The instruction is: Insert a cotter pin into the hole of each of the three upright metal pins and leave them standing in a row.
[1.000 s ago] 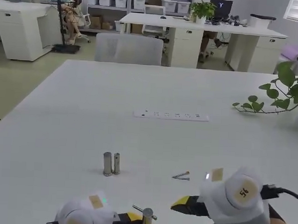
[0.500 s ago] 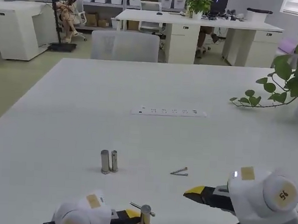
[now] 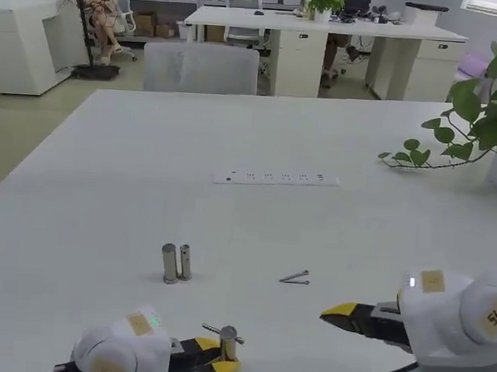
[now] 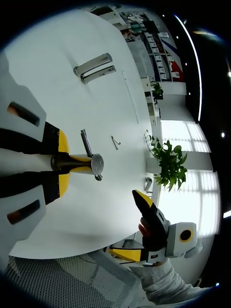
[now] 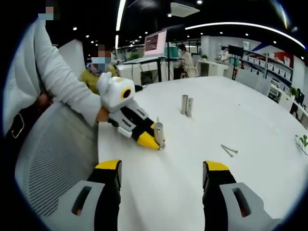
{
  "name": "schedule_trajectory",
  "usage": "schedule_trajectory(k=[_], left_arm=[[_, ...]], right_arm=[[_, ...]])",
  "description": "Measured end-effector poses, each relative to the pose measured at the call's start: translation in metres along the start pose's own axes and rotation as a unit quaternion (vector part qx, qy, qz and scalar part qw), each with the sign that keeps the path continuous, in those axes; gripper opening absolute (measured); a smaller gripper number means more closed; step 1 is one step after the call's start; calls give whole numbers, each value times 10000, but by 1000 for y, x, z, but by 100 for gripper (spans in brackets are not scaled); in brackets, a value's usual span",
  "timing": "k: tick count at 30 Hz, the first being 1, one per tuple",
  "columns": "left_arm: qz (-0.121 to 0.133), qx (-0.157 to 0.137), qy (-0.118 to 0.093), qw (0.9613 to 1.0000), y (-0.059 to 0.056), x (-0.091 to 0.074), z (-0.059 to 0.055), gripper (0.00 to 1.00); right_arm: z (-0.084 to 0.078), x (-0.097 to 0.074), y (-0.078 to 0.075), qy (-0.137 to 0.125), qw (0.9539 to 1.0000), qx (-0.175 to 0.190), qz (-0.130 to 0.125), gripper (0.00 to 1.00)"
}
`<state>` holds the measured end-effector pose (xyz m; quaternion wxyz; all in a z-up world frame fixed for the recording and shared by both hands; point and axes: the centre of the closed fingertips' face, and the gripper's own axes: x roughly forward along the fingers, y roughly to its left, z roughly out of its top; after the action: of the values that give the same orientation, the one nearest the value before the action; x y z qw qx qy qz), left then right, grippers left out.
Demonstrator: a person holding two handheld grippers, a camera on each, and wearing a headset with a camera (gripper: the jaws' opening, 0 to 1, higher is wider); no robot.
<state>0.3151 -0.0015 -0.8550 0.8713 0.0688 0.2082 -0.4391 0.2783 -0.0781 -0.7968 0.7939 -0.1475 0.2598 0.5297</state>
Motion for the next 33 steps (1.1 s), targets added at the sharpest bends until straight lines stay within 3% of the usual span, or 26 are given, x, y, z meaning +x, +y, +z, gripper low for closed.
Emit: schedule_trajectory(k=[13,18,22,33], left_arm=[[903,-233,-230,9954,49,-23,8,9],[1174,-245,-200,9926,66,-33,6,9],[1244,-252,-220,9917,72,-39,6,9],[1334,-291,-94,9906,79,-43,-7,9]], right_arm=[[-2,1,-6,4,10000,10,-21,69],[-2,1,-6,1,10000,25,-14,69],[-2,1,-6,-2,10000,27,-20,69],[-2,-1,-8,-3,10000,25,-50,69]])
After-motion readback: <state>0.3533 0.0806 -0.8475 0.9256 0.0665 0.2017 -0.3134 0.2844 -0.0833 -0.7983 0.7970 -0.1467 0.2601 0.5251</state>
